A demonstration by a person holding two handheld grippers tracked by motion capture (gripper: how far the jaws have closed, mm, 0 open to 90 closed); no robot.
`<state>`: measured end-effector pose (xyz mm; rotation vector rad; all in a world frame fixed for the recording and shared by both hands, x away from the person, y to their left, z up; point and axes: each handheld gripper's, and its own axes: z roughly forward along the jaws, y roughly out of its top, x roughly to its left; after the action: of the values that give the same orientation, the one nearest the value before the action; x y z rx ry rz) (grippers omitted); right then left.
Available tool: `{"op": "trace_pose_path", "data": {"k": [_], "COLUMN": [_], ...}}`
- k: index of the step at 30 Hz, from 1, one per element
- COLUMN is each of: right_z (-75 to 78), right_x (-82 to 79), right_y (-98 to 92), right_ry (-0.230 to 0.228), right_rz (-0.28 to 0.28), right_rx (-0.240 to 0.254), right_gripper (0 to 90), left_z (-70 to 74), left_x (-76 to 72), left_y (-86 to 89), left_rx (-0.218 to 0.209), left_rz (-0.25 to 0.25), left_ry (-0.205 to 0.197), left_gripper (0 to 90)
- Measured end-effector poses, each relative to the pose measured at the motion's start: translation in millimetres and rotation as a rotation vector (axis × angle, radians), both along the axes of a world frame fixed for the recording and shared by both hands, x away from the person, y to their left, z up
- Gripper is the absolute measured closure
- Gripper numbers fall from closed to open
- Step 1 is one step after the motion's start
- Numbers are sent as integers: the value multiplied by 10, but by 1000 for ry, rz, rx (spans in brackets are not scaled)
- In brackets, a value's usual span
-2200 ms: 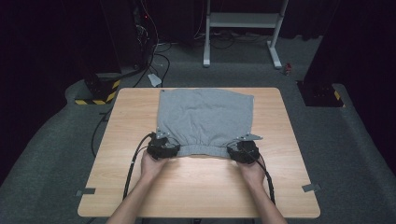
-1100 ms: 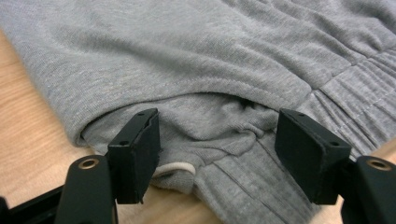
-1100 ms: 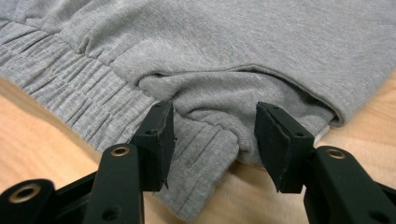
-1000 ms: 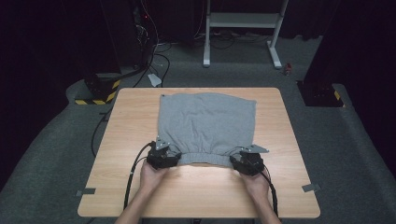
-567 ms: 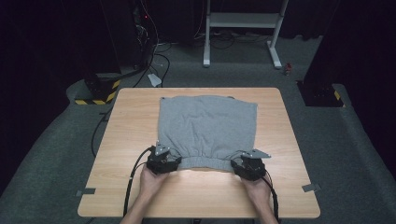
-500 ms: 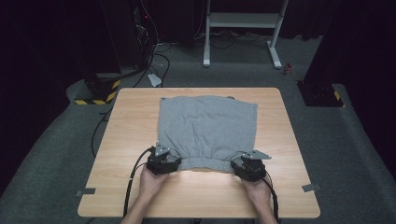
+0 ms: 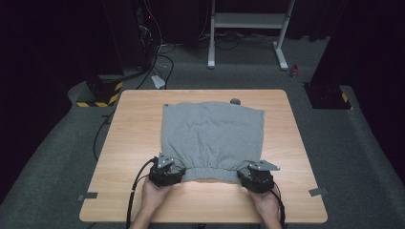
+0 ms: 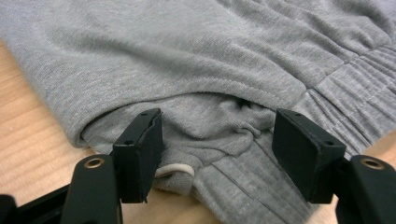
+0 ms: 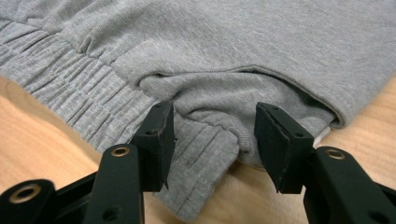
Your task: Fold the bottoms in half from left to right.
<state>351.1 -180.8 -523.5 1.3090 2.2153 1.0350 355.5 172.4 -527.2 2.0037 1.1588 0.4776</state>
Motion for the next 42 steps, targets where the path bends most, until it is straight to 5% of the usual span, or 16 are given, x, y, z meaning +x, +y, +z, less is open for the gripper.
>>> {"op": "trace_pose_path", "data": {"k": [22,34,42], "right_z": [-1,51,95], "right_x": [-236,-338,-372], "right_y": [-34,-75,-94], "right_ry": [0,48,97], "right_rz": [5,34,61], "right_rx": [1,-22,-30], "right_gripper": [485,484,478], "left_z": [-2,3,47], "left_x": [-235,-398,-446], "left_y": [-7,-22,-49], "left_rx": [-9,-13,29], "left_rz": [-24,-40,-68], "left_ry": [2,12,39], "left_gripper": [345,344,341]}}
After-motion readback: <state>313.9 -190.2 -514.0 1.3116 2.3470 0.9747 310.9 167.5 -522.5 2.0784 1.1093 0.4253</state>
